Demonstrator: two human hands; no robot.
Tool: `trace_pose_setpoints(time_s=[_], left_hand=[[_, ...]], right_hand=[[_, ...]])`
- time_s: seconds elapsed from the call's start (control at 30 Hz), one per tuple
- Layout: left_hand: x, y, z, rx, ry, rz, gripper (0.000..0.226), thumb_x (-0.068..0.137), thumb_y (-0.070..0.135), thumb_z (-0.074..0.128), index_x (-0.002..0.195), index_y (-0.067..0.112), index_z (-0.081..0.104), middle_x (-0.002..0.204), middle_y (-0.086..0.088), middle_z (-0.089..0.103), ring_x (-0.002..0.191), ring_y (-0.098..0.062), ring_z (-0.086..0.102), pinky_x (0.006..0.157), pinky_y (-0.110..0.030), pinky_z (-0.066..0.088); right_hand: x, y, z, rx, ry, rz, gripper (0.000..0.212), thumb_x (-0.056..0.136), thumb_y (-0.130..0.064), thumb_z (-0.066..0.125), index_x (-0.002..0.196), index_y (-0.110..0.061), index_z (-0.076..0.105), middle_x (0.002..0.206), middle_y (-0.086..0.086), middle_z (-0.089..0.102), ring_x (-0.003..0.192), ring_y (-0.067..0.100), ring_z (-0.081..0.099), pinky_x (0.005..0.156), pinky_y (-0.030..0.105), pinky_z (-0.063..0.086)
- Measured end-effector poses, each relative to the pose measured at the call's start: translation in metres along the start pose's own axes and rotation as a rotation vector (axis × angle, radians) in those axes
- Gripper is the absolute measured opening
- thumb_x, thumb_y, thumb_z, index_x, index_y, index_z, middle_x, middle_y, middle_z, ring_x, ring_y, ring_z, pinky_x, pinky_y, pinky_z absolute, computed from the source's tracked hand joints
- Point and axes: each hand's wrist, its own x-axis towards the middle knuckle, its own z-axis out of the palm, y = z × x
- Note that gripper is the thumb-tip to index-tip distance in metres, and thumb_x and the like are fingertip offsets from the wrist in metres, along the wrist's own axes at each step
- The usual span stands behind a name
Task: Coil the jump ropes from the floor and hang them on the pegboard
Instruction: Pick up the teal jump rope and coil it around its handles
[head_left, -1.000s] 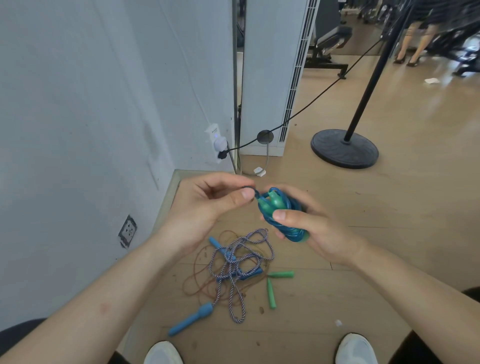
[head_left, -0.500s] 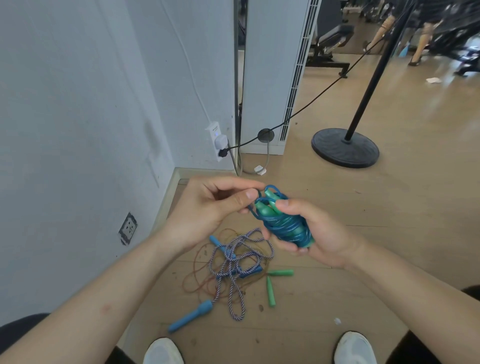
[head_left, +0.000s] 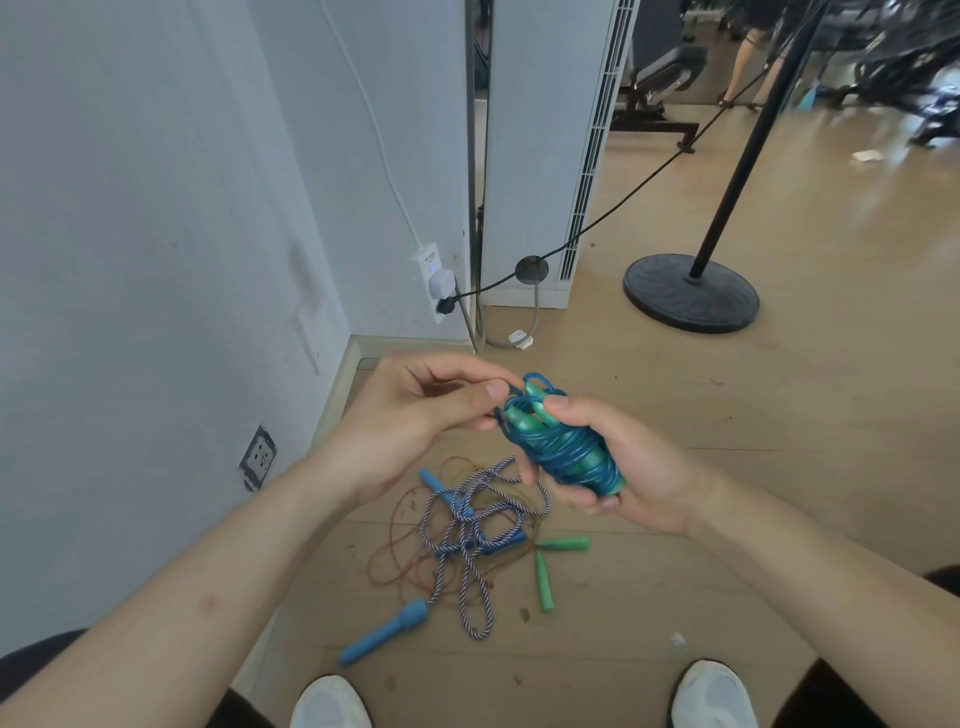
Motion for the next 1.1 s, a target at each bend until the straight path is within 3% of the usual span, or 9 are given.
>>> trace_pose_setpoints(time_s=[0.23, 0.33, 0.43, 0.57, 0.67, 0.8, 0.9, 1.0, 1.1], left_hand=[[0.001, -0.001, 0.0, 0.021, 0.142, -0.045, 0.016, 0.075, -0.001, 0.079, 0.076, 0.014, 0.08, 0.078, -0.009, 0.077, 0.074, -0.02, 0.073, 0.071, -0.026, 0.059], [0.0, -0.003, 0.0, 0.213, 0.118, 0.019, 0.01, 0.078, 0.003, 0.081, 0.082, 0.012, 0.08, 0.081, -0.009, 0.078, 0.081, -0.031, 0.074, 0.08, -0.042, 0.061], [-0.002, -0.006, 0.001, 0.372, 0.092, 0.075, 0.01, 0.08, 0.006, 0.081, 0.085, 0.014, 0.079, 0.08, -0.003, 0.078, 0.079, -0.025, 0.075, 0.081, -0.048, 0.06], [-0.004, -0.011, 0.004, 0.51, 0.091, 0.186, 0.013, 0.076, 0.006, 0.084, 0.082, 0.015, 0.077, 0.075, 0.002, 0.076, 0.071, -0.014, 0.074, 0.071, -0.04, 0.062], [-0.003, -0.017, 0.005, 0.596, 0.117, 0.272, 0.006, 0.078, 0.014, 0.079, 0.081, 0.018, 0.077, 0.074, 0.006, 0.074, 0.07, -0.01, 0.073, 0.067, -0.038, 0.061], [-0.001, -0.023, 0.004, 0.746, 0.082, 0.394, 0.007, 0.086, 0.02, 0.07, 0.088, 0.015, 0.073, 0.08, 0.007, 0.07, 0.075, -0.009, 0.07, 0.07, -0.035, 0.06], [0.002, -0.029, 0.004, 0.818, 0.039, 0.445, 0.006, 0.093, 0.017, 0.064, 0.092, 0.013, 0.067, 0.086, 0.005, 0.064, 0.08, -0.013, 0.066, 0.074, -0.036, 0.057], [0.002, -0.035, 0.006, 0.767, 0.018, 0.383, 0.007, 0.097, 0.01, 0.06, 0.092, 0.011, 0.066, 0.088, 0.002, 0.062, 0.081, -0.014, 0.06, 0.072, -0.023, 0.049], [0.004, -0.037, 0.008, 0.553, -0.003, 0.196, 0.011, 0.098, 0.02, 0.056, 0.094, 0.019, 0.066, 0.093, -0.003, 0.064, 0.084, -0.007, 0.059, 0.075, -0.018, 0.046]], right_hand=[[0.001, 0.002, 0.001, -0.047, 0.072, 0.066, 0.037, 0.086, -0.05, 0.051, 0.104, -0.018, 0.06, 0.082, 0.011, 0.062, 0.042, 0.011, 0.037, 0.044, 0.029, 0.011], [0.002, 0.003, 0.002, -0.07, 0.119, 0.081, 0.04, 0.086, -0.05, 0.05, 0.108, -0.018, 0.059, 0.083, 0.011, 0.063, 0.043, 0.012, 0.037, 0.042, 0.027, 0.011], [0.003, 0.004, 0.003, -0.091, 0.147, 0.092, 0.039, 0.09, -0.049, 0.052, 0.111, -0.017, 0.059, 0.084, 0.011, 0.065, 0.045, 0.013, 0.038, 0.039, 0.023, 0.014], [0.003, 0.006, 0.004, -0.125, 0.168, 0.076, 0.042, 0.089, -0.047, 0.052, 0.113, -0.014, 0.058, 0.086, 0.013, 0.068, 0.045, 0.015, 0.039, 0.041, 0.025, 0.013], [0.004, 0.006, 0.005, -0.146, 0.197, 0.057, 0.029, 0.098, -0.04, 0.051, 0.112, -0.016, 0.059, 0.085, 0.016, 0.068, 0.045, 0.018, 0.039, 0.043, 0.028, 0.01], [0.004, 0.004, 0.006, -0.13, 0.229, 0.041, 0.023, 0.1, -0.036, 0.049, 0.108, -0.017, 0.058, 0.084, 0.02, 0.069, 0.047, 0.019, 0.037, 0.043, 0.028, 0.009], [0.004, 0.004, 0.005, -0.125, 0.256, 0.03, 0.016, 0.098, -0.035, 0.052, 0.104, -0.022, 0.06, 0.093, 0.023, 0.073, 0.047, 0.022, 0.044, 0.039, 0.023, 0.016], [0.005, 0.005, 0.003, -0.133, 0.287, 0.019, 0.015, 0.097, -0.035, 0.057, 0.103, -0.023, 0.063, 0.092, 0.014, 0.073, 0.055, 0.029, 0.058, 0.041, 0.022, 0.026], [0.007, 0.006, 0.0, -0.151, 0.322, 0.013, 0.012, 0.096, -0.033, 0.059, 0.097, -0.024, 0.066, 0.087, 0.008, 0.07, 0.061, 0.03, 0.061, 0.043, 0.022, 0.028]])
